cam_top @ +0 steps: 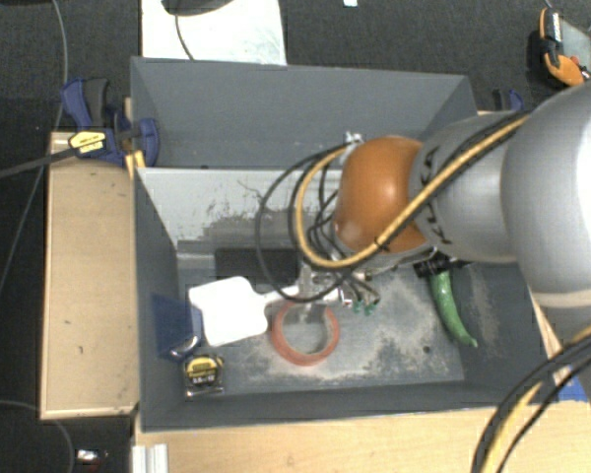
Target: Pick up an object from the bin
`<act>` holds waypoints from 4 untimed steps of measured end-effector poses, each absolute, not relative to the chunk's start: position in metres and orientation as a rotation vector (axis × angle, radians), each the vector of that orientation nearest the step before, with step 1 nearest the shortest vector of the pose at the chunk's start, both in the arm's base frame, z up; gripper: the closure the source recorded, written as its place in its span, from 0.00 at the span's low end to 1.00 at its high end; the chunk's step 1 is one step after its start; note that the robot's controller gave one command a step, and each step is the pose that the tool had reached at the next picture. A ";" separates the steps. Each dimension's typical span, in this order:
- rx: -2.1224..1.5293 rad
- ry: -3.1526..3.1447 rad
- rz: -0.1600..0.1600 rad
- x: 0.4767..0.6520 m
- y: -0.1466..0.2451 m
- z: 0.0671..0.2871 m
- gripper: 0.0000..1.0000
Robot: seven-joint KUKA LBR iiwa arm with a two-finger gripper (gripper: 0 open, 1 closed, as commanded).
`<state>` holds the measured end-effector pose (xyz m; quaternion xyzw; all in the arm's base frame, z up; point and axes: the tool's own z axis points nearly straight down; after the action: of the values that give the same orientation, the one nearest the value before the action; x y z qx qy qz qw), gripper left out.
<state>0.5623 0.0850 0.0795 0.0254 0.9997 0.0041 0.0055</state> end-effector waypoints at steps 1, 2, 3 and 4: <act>0.067 3.138 0.018 0.563 0.085 0.088 1.00; 0.074 3.124 0.015 0.558 0.090 0.085 1.00; 0.090 3.130 0.018 0.559 0.063 0.083 1.00; 0.108 3.118 0.020 0.566 0.092 0.081 1.00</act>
Offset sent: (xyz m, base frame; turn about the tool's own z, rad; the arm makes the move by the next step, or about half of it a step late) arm -0.0067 0.0054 0.0024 -0.0018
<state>0.5664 0.0916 0.0807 0.0347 0.9993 0.0065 0.0106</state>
